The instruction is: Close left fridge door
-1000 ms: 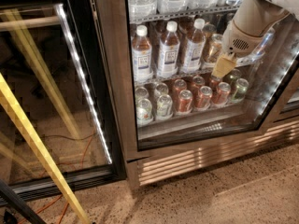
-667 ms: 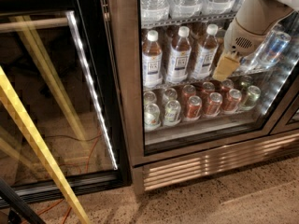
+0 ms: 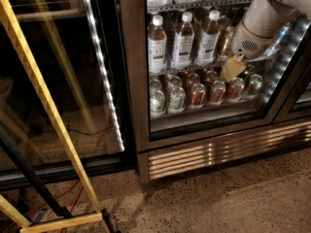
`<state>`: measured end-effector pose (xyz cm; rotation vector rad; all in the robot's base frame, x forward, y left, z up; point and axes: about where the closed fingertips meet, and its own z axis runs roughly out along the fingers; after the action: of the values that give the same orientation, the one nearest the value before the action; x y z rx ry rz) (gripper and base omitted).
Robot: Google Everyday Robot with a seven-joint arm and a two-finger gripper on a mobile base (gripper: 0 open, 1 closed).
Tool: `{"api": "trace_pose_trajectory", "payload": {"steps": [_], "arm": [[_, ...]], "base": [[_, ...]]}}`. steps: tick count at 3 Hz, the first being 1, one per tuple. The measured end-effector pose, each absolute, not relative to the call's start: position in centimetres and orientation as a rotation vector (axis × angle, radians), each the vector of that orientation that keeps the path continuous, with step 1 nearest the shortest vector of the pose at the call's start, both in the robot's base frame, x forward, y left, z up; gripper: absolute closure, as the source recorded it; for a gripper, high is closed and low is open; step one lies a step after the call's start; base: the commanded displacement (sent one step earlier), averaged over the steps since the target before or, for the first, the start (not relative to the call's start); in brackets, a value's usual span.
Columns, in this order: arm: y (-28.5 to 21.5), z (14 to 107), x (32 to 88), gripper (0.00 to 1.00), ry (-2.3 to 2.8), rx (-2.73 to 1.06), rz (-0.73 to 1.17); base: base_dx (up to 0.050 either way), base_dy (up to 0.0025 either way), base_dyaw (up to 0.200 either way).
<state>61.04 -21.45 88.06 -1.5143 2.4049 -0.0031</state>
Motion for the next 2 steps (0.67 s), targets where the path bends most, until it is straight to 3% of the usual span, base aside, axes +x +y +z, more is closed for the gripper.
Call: {"api": "trace_pose_trajectory", "payload": {"steps": [2], "arm": [[-21.45, 88.06, 61.04, 1.0, 2.405, -1.514, -0.003]], "base": [[-0.05, 0.00004, 0.0]]}}
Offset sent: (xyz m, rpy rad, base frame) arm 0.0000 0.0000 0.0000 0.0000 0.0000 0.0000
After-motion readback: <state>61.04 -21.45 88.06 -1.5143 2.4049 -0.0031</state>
